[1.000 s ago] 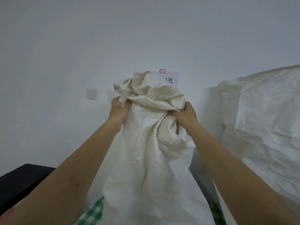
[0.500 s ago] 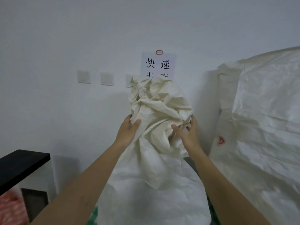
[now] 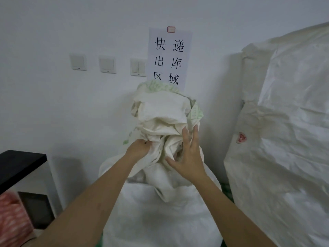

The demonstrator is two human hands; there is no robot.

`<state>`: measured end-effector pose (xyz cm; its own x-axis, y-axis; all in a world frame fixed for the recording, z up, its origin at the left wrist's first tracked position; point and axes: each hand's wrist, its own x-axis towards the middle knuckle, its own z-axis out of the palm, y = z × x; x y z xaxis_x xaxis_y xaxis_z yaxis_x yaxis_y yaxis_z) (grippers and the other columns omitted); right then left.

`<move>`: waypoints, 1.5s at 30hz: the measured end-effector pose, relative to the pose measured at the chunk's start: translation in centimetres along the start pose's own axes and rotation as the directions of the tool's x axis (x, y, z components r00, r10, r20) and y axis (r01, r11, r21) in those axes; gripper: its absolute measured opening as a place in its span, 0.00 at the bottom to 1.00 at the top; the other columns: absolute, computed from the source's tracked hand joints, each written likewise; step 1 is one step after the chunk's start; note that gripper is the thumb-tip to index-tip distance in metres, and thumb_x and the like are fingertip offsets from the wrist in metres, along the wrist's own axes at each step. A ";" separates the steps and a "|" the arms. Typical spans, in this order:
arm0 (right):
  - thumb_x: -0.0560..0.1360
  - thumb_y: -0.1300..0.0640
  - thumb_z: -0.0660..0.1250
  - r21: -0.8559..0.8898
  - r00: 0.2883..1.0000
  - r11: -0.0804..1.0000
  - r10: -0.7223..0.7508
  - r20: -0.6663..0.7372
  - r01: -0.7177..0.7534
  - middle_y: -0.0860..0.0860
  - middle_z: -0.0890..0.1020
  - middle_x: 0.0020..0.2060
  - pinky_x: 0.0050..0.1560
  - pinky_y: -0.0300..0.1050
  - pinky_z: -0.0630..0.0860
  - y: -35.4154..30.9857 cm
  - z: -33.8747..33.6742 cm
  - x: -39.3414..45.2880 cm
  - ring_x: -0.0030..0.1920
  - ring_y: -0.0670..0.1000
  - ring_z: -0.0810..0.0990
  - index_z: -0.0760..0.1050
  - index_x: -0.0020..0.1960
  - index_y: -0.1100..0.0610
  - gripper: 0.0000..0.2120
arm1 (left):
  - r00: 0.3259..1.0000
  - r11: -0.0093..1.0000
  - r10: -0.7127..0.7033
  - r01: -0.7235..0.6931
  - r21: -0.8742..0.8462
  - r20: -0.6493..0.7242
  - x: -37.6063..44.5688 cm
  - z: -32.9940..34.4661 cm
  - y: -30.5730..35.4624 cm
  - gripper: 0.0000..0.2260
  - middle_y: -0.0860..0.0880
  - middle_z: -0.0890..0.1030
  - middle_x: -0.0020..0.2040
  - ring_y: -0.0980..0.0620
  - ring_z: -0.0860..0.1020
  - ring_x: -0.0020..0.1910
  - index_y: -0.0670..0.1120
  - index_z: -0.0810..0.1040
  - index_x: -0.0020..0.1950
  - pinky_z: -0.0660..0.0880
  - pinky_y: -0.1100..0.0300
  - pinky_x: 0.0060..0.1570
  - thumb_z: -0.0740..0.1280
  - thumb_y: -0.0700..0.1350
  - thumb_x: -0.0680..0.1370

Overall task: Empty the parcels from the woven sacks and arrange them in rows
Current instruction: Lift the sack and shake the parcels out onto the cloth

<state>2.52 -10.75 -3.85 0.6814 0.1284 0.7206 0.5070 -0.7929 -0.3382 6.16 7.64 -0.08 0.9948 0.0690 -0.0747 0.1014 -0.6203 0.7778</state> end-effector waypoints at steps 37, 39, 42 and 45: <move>0.58 0.26 0.71 -0.583 0.229 0.566 0.803 0.550 -0.583 0.53 0.56 0.77 0.71 0.72 0.46 7.5 4.9 -4.7 0.75 0.61 0.59 0.20 0.70 0.41 0.67 | 0.983 0.970 0.177 -0.167 0.178 -0.042 2.7 2.6 -11.3 0.20 0.42 0.80 0.52 0.41 0.78 0.52 0.46 0.79 0.54 0.75 0.47 0.54 0.63 0.61 0.75; 0.62 0.27 0.70 -0.621 0.244 0.559 0.818 0.521 -0.549 0.55 0.63 0.74 0.72 0.69 0.52 8.0 5.3 -5.4 0.72 0.63 0.65 0.24 0.73 0.43 0.63 | 0.983 0.960 0.180 -0.171 0.223 -0.023 2.7 2.9 -11.6 0.20 0.43 0.79 0.55 0.40 0.76 0.54 0.47 0.78 0.60 0.74 0.45 0.56 0.66 0.59 0.75; 0.67 0.30 0.67 -0.679 0.375 0.572 0.818 0.436 -0.460 0.56 0.69 0.69 0.69 0.65 0.60 9.1 6.3 -6.8 0.67 0.61 0.69 0.35 0.77 0.47 0.55 | 0.980 0.929 0.178 -0.197 0.315 0.088 2.6 3.2 -11.7 0.31 0.43 0.74 0.64 0.39 0.71 0.63 0.48 0.69 0.69 0.70 0.44 0.62 0.68 0.59 0.68; 0.72 0.37 0.67 -0.645 0.463 0.610 0.785 0.412 -0.461 0.57 0.70 0.68 0.62 0.58 0.67 10.1 7.2 -7.9 0.65 0.60 0.69 0.44 0.76 0.50 0.45 | 0.981 0.933 0.106 -0.156 0.325 0.165 2.5 3.9 -12.3 0.35 0.44 0.73 0.66 0.40 0.74 0.62 0.49 0.64 0.73 0.71 0.45 0.61 0.69 0.59 0.69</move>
<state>6.07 -15.49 -17.28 0.9307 -0.3179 -0.1811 -0.3453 -0.9268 -0.1478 7.47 12.45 -12.26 0.9874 -0.1274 -0.0937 -0.0581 -0.8433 0.5343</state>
